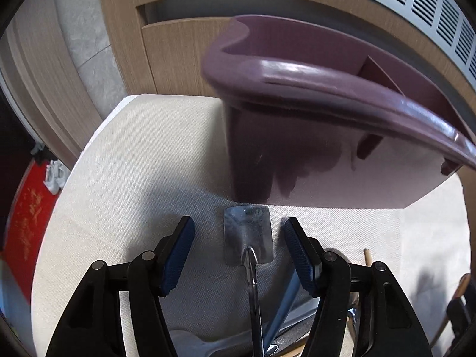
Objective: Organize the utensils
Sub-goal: 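Grasp the wooden spoon with the right tool while the left tool grasps the black spatula, then lower the wooden spoon and black spatula into the purple caddy and release both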
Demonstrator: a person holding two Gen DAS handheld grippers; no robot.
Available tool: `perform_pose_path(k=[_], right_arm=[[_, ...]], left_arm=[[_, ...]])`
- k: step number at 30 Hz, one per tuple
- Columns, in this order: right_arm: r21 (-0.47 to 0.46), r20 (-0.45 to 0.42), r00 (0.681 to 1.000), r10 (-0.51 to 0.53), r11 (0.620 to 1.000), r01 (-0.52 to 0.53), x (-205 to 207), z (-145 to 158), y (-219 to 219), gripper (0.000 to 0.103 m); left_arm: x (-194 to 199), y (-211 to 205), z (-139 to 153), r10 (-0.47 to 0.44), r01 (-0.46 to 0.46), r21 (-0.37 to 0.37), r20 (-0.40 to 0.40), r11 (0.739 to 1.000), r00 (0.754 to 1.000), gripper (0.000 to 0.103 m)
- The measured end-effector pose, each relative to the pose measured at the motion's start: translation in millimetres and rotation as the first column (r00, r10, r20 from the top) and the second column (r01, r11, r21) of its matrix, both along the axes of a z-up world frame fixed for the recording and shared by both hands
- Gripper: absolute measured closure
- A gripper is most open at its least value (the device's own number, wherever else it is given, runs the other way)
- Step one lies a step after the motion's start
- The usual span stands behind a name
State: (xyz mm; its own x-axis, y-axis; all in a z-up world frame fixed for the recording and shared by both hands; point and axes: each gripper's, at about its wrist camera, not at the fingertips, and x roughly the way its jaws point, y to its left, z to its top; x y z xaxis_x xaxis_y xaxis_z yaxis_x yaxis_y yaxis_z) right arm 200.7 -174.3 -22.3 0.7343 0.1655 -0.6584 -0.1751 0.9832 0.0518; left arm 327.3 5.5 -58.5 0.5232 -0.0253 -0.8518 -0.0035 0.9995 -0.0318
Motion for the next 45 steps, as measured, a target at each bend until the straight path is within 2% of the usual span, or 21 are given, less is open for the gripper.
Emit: perform_pose_path(k=[3,6,7,8,9,12,15,18,21,22,24,26,28,31,35,38,40,45], right_arm=[[-0.004,0.013,1.000,-0.004,1.000,0.004,-3.6,3.1,-0.6,0.075],[-0.012,0.018,1.000,-0.007,1.000,0.007,-5.6,4.4,0.0,0.075],[-0.014,0.020,1.000,-0.008,1.000,0.008,-5.5,4.4,0.1,0.075],[-0.019,0.026,1.000,-0.010,1.000,0.010,-6.9,5.5,0.6,0.075],[-0.022,0.031,0.999,-0.010,1.000,0.011,-8.5,7.0,0.9,0.075],[-0.029,0.052,0.999,-0.012,0.999,0.014,-11.1,11.7,2.2,0.075],[-0.018,0.079,0.997,-0.014,1.000,0.015,-13.7,20.8,0.5,0.075],[0.020,0.093,0.996,-0.005,1.000,0.003,-14.2,32.9,-3.5,0.075],[0.030,0.158,0.987,-0.013,1.000,0.009,-18.1,54.8,-5.5,0.075],[0.033,0.196,0.981,-0.012,0.999,0.006,-20.0,66.7,-5.2,0.075],[0.028,0.281,0.960,-0.010,1.000,0.003,-23.0,95.9,-2.4,0.075],[0.025,0.356,0.934,-0.005,1.000,-0.004,-22.4,127.8,0.6,0.075],[0.032,0.402,0.916,0.003,0.999,-0.018,-15.5,157.0,3.2,0.075],[0.035,0.436,0.900,-0.002,0.999,-0.014,6.5,190.7,8.3,0.075],[0.023,0.469,0.883,-0.013,1.000,0.002,35.6,211.2,15.1,0.075],[0.001,0.468,0.884,-0.017,1.000,0.018,59.8,207.3,23.7,0.075],[-0.011,0.451,0.892,-0.013,1.000,0.020,75.5,198.1,26.8,0.075],[-0.047,0.371,0.929,-0.012,0.998,0.032,111.9,150.5,31.0,0.075]], left_arm=[[-1.9,2.0,1.1,0.020,-0.020,-0.016,-0.019,1.000,1.000,0.040],[-4.5,-2.0,2.9,0.025,-0.025,0.002,-0.035,1.000,0.999,0.041],[-5.8,-4.3,4.3,0.020,-0.020,-0.002,-0.033,1.000,0.999,0.048],[-9.5,-5.9,6.7,0.007,-0.008,-0.008,-0.022,1.000,1.000,0.065],[-13.2,-6.0,8.9,-0.001,0.001,-0.014,-0.015,1.000,1.000,0.070],[-24.8,-1.2,16.3,-0.027,0.027,-0.089,0.007,0.996,1.000,0.070],[-54.1,5.4,37.4,-0.058,0.069,-0.137,0.081,0.988,0.995,0.070],[-82.0,5.5,71.1,-0.086,0.118,-0.164,0.189,0.979,0.978,0.070],[-112.5,11.5,120.5,-0.102,0.174,-0.205,0.322,0.963,0.941,0.070],[-121.7,13.6,145.0,-0.104,0.199,-0.216,0.385,0.956,0.917,0.070],[-124.6,19.3,180.2,-0.105,0.236,-0.227,0.472,0.945,0.875,0.070],[-121.6,21.9,206.4,-0.122,0.274,-0.223,0.522,0.936,0.844,0.070],[-110.9,23.1,233.8,-0.123,0.292,-0.204,0.583,0.934,0.803,0.070],[-98.3,24.2,259.6,-0.100,0.299,-0.206,0.645,0.932,0.758,0.070],[-58.7,30.8,261.7,-0.074,0.293,-0.207,0.688,0.934,0.722,0.070],[-29.3,22.3,250.3,-0.070,0.289,-0.214,0.680,0.933,0.730,0.070],[-5.0,17.5,226.5,-0.069,0.285,-0.230,0.653,0.930,0.754,0.070],[21.2,5.6,175.8,-0.095,0.269,-0.221,0.581,0.937,0.808,0.070]])
